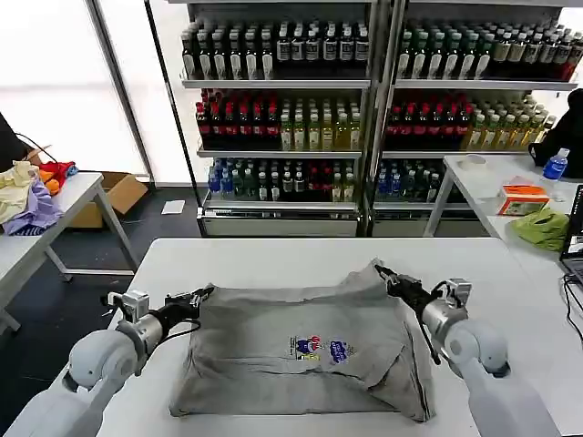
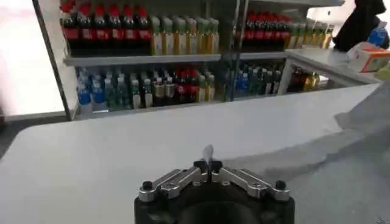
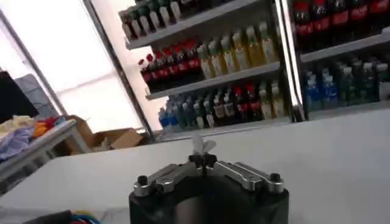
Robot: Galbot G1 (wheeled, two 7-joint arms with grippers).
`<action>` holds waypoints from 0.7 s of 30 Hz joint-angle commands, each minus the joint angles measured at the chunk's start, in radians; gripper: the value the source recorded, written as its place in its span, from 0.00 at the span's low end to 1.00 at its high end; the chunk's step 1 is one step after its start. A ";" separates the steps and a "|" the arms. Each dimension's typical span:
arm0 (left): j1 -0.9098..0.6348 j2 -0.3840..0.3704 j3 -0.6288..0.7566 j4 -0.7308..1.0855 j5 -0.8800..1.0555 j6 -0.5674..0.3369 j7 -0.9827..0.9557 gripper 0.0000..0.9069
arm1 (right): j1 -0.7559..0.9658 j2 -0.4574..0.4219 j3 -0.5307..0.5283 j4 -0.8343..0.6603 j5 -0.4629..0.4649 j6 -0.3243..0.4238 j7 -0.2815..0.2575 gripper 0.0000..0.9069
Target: Fold and organize the clothes.
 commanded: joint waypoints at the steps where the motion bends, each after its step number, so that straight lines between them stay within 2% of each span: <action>1: 0.306 0.020 -0.192 -0.230 0.028 0.005 -0.009 0.01 | -0.314 -0.003 0.181 0.262 0.002 -0.018 0.003 0.00; 7: 0.458 -0.012 -0.223 -0.285 0.069 -0.003 0.000 0.01 | -0.458 -0.008 0.269 0.312 -0.044 -0.033 -0.003 0.00; 14: 0.530 -0.044 -0.206 -0.280 0.183 -0.015 0.028 0.02 | -0.539 0.024 0.266 0.308 -0.144 -0.042 0.001 0.00; 15: 0.530 -0.051 -0.202 -0.275 0.203 -0.015 0.027 0.14 | -0.549 0.029 0.263 0.308 -0.164 -0.042 0.001 0.00; 16: 0.530 -0.054 -0.201 -0.273 0.209 -0.015 0.027 0.60 | -0.560 0.032 0.262 0.308 -0.196 -0.042 -0.011 0.00; 17: 0.530 -0.058 -0.197 -0.271 0.226 -0.013 0.029 0.69 | -0.569 0.035 0.261 0.309 -0.215 -0.042 -0.020 0.00; 18: 0.529 -0.062 -0.195 -0.271 0.238 -0.011 0.029 0.82 | -0.580 0.036 0.261 0.312 -0.226 -0.042 -0.026 0.41; 19: 0.529 -0.064 -0.195 -0.271 0.245 -0.010 0.029 0.97 | -0.583 0.037 0.264 0.313 -0.227 -0.042 -0.027 0.90; 20: 0.529 -0.068 -0.197 -0.272 0.256 -0.010 0.027 1.00 | -0.587 0.041 0.269 0.315 -0.234 -0.042 -0.028 1.00; 21: 0.528 -0.071 -0.200 -0.277 0.260 -0.006 0.024 1.00 | -0.587 0.045 0.276 0.315 -0.240 -0.042 -0.029 1.00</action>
